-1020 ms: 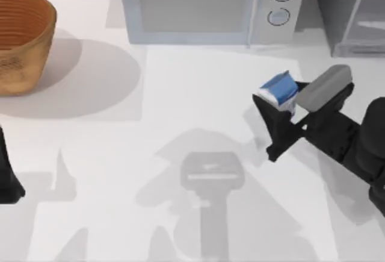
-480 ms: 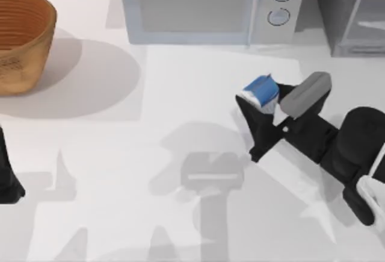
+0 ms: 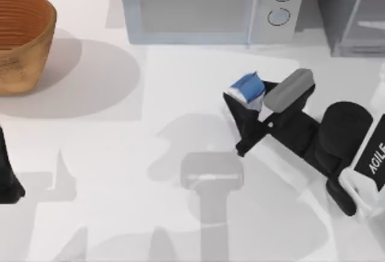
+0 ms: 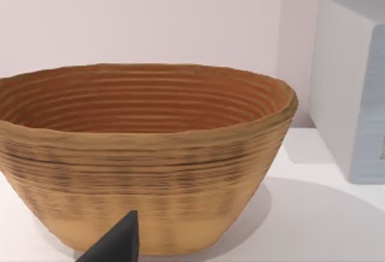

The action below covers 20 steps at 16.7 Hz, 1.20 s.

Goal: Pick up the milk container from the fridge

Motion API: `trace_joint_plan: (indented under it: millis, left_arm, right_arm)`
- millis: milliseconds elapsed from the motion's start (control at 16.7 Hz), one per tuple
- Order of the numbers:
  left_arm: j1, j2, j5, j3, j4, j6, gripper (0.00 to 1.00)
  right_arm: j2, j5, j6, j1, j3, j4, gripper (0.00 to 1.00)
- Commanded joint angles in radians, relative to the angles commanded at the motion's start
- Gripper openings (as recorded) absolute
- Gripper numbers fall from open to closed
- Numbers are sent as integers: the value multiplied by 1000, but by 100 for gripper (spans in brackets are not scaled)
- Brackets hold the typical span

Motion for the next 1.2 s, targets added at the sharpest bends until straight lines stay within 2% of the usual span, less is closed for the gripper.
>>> trace_joint_plan:
  millis: [240,540,1200]
  left_arm:
    - [0,0,0,0,0,0,100]
    - [0,0,0,0,0,0,100]
    - [0,0,0,0,0,0,100]
  right_arm:
    - [70,32,2,31,147,-57,0]
    - [77,37,2,35,162,-65,0]
    - [77,37,2,35,162,-65,83]
